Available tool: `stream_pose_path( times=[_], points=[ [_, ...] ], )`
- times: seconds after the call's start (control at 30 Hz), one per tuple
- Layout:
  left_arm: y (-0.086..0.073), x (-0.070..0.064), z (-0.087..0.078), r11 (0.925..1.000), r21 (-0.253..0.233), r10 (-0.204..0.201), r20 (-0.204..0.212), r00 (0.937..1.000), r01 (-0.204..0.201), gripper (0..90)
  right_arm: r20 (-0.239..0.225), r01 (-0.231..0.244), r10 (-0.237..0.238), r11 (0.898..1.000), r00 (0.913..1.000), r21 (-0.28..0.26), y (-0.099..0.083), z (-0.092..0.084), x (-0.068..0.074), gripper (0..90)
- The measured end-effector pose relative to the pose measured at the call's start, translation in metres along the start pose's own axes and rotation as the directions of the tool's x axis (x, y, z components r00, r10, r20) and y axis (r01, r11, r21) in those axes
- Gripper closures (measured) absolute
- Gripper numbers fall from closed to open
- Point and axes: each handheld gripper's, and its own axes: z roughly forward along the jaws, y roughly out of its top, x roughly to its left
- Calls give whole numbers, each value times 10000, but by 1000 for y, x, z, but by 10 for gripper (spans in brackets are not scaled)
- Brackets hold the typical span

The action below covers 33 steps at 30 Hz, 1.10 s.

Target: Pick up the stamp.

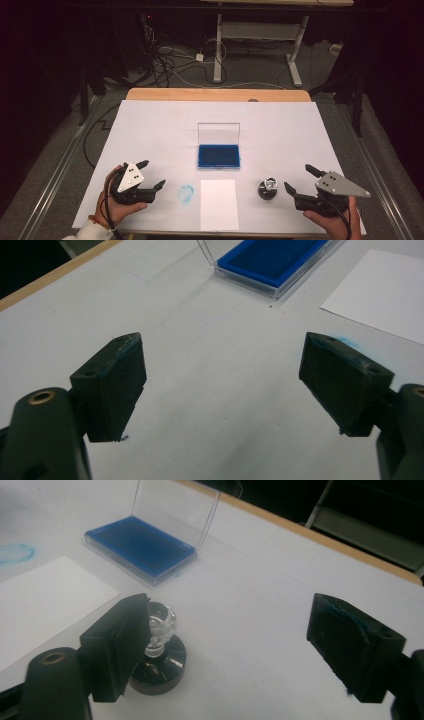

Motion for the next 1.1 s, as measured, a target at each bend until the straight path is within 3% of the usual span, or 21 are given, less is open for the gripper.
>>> stream_pose_path(
  times=[0.03, 0.17, 0.2, 0.23, 0.33, 0.43, 0.57, 0.73, 0.8, 0.83, 0.93, 1.1],
  points=[
    [0, 0, 1, 10000, 27, -34, 24, 10000, 34, 186, 0, 0, 0, 10000, 10000, 0, 0, 0, 0, 162],
    [1, -2, 7, 9997, 241, 59, 155, 9999, -63, 184, -1047, 278, -187, 9959, 9943, 859, 14, 5, 4, 167],
    [1, -1, 8, 9996, 226, 172, 147, 9997, -176, 184, -1047, 278, -187, 9959, 9943, 859, 14, 5, 4, 167],
    [1, -2, 8, 9995, 318, 78, 227, 9997, -85, 184, -1500, 558, -375, 9912, 9880, 1201, 19, 9, 9, 206],
    [1, -3, 8, 9994, 298, 178, 571, 9982, -195, 186, -1584, 921, -619, 9772, 9854, 1914, 24, 20, 16, 220],
    [1, -5, 9, 9988, 389, 273, 550, 9981, -295, 187, -1884, 1109, -626, 9597, 9801, 2581, 26, 34, 20, 233],
    [0, -4, 10, 9985, 467, 272, 651, 9975, -302, 186, -1812, 1204, -610, 9335, 9815, 3376, 27, 48, 21, 274],
    [0, -6, 12, 9974, 534, 430, 821, 9957, -475, 186, -1736, 1386, -787, 9201, 9817, 3664, 27, 56, 22, 300],
    [0, -6, 13, 9972, 564, 438, 842, 9955, -486, 187, -1777, 1363, -740, 9191, 9813, 3698, 26, 58, 22, 301],
    [0, -6, 13, 9971, 586, 439, 856, 9954, -490, 187, -2026, 1463, -728, 9149, 9765, 3762, 26, 62, 20, 326],
    [0, -7, 14, 9968, 608, 467, 891, 9949, -522, 186, -2112, 1517, -756, 9158, 9745, 3720, 26, 67, 20, 354],
    [0, -7, 14, 9966, 611, 493, 1013, 9936, -557, 187, -2426, 1779, -884, 9090, 9661, 3770, 24, 72, 21, 417]
  ],
)
